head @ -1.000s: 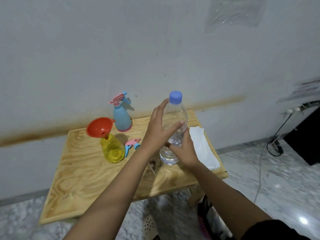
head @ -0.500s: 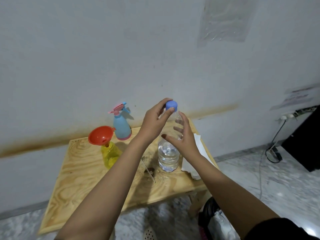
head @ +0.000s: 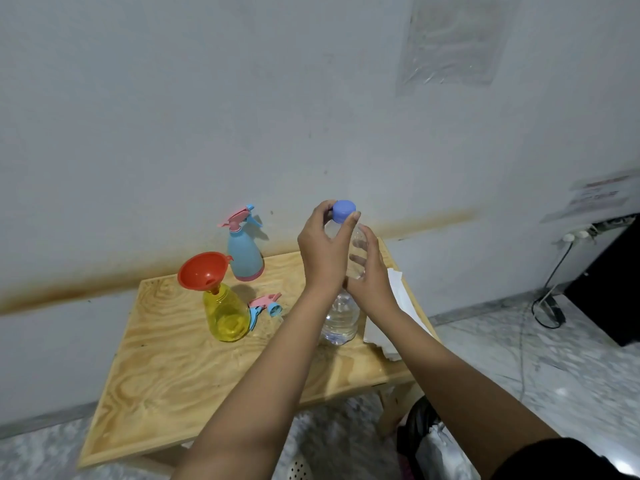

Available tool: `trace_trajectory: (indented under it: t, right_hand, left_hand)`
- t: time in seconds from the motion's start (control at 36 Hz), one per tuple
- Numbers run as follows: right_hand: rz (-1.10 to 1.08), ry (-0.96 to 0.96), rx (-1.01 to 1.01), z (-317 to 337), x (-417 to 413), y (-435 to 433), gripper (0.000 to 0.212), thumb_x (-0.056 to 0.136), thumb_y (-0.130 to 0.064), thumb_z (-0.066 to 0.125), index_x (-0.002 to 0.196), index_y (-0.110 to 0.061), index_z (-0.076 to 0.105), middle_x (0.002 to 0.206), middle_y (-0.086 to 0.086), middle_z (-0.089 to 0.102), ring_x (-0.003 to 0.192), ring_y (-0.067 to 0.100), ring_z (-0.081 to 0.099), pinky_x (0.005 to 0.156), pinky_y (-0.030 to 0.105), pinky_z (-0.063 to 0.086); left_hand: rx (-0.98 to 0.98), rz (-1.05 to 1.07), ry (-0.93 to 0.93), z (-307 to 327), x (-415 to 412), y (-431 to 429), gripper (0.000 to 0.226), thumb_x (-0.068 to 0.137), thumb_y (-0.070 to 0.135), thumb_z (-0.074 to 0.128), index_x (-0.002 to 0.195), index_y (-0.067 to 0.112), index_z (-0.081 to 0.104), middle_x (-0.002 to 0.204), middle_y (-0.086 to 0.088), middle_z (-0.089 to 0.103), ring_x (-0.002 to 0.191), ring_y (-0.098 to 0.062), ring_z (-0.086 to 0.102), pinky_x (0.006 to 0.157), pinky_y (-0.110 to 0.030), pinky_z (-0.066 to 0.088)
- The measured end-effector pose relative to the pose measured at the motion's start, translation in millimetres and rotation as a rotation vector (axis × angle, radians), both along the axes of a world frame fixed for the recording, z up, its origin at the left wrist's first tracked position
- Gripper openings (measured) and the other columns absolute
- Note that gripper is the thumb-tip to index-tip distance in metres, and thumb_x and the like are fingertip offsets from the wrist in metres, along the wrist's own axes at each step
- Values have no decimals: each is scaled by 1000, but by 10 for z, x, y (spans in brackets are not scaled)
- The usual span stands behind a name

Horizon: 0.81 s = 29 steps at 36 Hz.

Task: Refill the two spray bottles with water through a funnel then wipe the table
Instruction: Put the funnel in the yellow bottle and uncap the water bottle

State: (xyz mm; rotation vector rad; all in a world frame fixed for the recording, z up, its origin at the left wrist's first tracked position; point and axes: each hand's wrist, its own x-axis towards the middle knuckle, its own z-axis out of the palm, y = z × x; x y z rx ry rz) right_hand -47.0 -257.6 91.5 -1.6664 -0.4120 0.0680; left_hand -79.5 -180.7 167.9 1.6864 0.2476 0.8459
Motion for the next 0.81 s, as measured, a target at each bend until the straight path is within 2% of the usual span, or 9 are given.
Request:
trace_trajectory:
  t: [0.11, 0.19, 0.28, 0.33, 0.44, 0.5, 0.61, 0.72, 0.81]
  right_hand:
    - [1, 1, -34, 38, 3, 30, 90, 72, -28, 80, 140, -39, 22, 140, -1, 34, 117, 18, 49, 87, 27, 45]
    - [22, -4, -39, 55, 19, 43, 90, 72, -28, 80, 140, -37, 22, 142, -2, 31, 119, 17, 47, 91, 26, 43]
    - [50, 12, -42, 58, 41, 11, 89, 71, -29, 81, 138, -40, 22, 141, -1, 32, 119, 19, 48, 89, 25, 43]
    - [65, 14, -40, 69, 54, -13, 89, 71, -29, 81, 138, -40, 23, 141, 0, 33, 119, 19, 48, 86, 22, 42]
    - [123, 42, -33, 107, 91, -97, 90, 71, -24, 81, 137, -41, 23, 140, 0, 34, 120, 18, 48, 84, 19, 44]
    - [158, 61, -26, 127, 104, -141, 89, 70, -23, 82, 135, -43, 24, 140, 1, 35, 120, 18, 48, 89, 25, 46]
    - [178, 56, -25, 161, 105, -169, 88, 71, -19, 81, 133, -45, 24, 140, 3, 36, 122, 19, 48, 96, 30, 46]
    - [164, 21, -20, 138, 106, -150, 88, 71, -18, 81, 137, -35, 26, 141, 4, 36, 126, 15, 44, 105, 33, 42]
    - [161, 15, -33, 139, 106, -148, 91, 71, -18, 81, 141, -30, 25, 142, 5, 37, 127, 14, 42, 107, 35, 41]
  left_hand:
    - [3, -278, 89, 54, 33, 260, 32, 90, 18, 63, 120, 12, 55, 118, -2, 62, 111, -12, 58, 100, -28, 45]
    - [59, -499, 204, 176, 28, 478, 39, 95, 15, 53, 133, 9, 46, 127, 0, 57, 118, -7, 53, 103, -21, 40]
    - [119, -574, 257, 244, 48, 606, 39, 95, 14, 53, 133, 10, 48, 126, -3, 59, 116, -8, 55, 101, -20, 42]
    - [137, -543, 246, 246, 61, 589, 34, 94, 14, 56, 128, 11, 53, 121, -4, 62, 111, -6, 58, 99, -21, 44]
    - [131, -427, 171, 186, 88, 470, 24, 88, 14, 64, 113, 16, 62, 104, 10, 64, 95, 0, 61, 91, -22, 48]
    - [149, -365, 146, 171, 94, 428, 23, 85, 17, 69, 107, 18, 64, 101, 13, 65, 93, -3, 61, 88, -22, 48]
    - [151, -251, 100, 166, 76, 345, 25, 80, 21, 74, 103, 18, 66, 96, 12, 66, 88, 4, 60, 81, -14, 45]
    - [98, -148, 68, 131, 62, 252, 30, 77, 22, 77, 104, 14, 67, 93, 12, 67, 84, 8, 59, 83, -14, 47]
    - [92, -81, 47, 119, 59, 187, 31, 75, 23, 79, 103, 13, 68, 89, 13, 66, 81, 12, 58, 81, -13, 46]
